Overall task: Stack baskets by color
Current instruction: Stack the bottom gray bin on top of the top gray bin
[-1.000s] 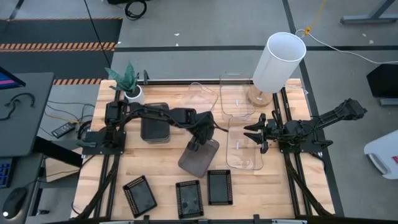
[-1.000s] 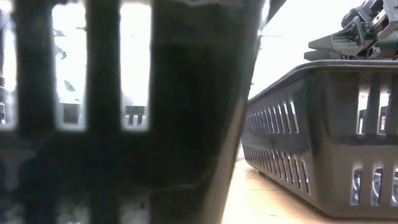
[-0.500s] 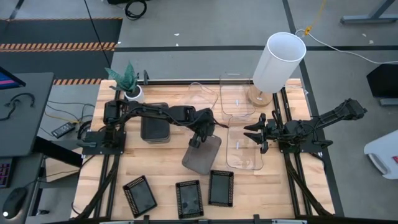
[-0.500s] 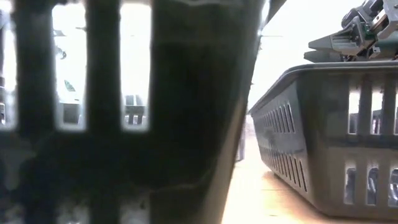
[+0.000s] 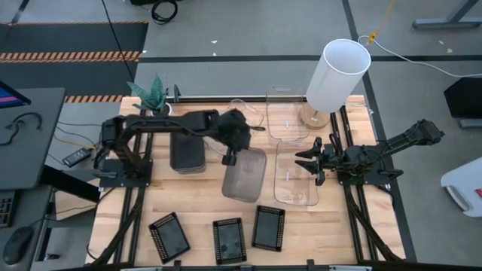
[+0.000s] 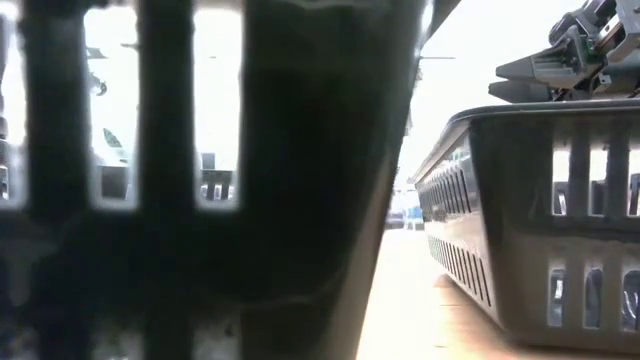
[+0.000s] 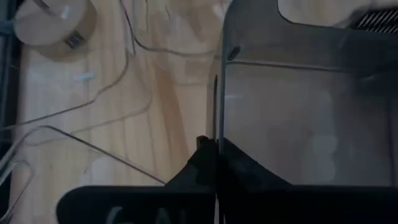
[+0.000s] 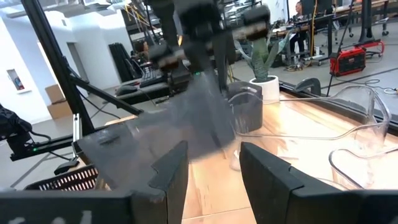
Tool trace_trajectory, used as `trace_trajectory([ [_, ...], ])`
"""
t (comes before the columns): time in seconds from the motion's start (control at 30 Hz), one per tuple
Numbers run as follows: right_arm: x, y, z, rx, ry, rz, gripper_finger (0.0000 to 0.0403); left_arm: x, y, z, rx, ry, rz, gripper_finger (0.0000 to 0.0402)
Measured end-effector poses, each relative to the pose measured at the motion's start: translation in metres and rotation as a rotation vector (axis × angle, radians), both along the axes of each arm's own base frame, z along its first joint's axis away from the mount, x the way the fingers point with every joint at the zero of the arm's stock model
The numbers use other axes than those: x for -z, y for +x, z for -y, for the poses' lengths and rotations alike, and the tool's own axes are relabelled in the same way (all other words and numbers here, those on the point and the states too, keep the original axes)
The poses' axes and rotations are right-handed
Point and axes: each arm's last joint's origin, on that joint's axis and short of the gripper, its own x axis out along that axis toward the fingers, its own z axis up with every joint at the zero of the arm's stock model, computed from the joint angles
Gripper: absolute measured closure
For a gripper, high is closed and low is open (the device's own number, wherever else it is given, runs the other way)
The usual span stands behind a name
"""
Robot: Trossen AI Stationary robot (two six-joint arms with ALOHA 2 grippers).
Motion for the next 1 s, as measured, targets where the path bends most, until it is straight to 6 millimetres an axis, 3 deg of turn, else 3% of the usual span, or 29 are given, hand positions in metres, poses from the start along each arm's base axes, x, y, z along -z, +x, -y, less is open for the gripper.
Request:
trace_trajectory([
  [0.47, 0.0, 0.0, 0.0, 0.0, 0.0, 0.001, 0.0253, -0.068, -0.061, -0.013, -0.114, -0.058, 0.123, 0.0398],
  [1.0, 0.0, 0.0, 0.0, 0.0, 0.0, 0.0, 0.0253, -0.111, -0.158, -0.02, -0.318, -0.029, 0.068, 0.0397],
])
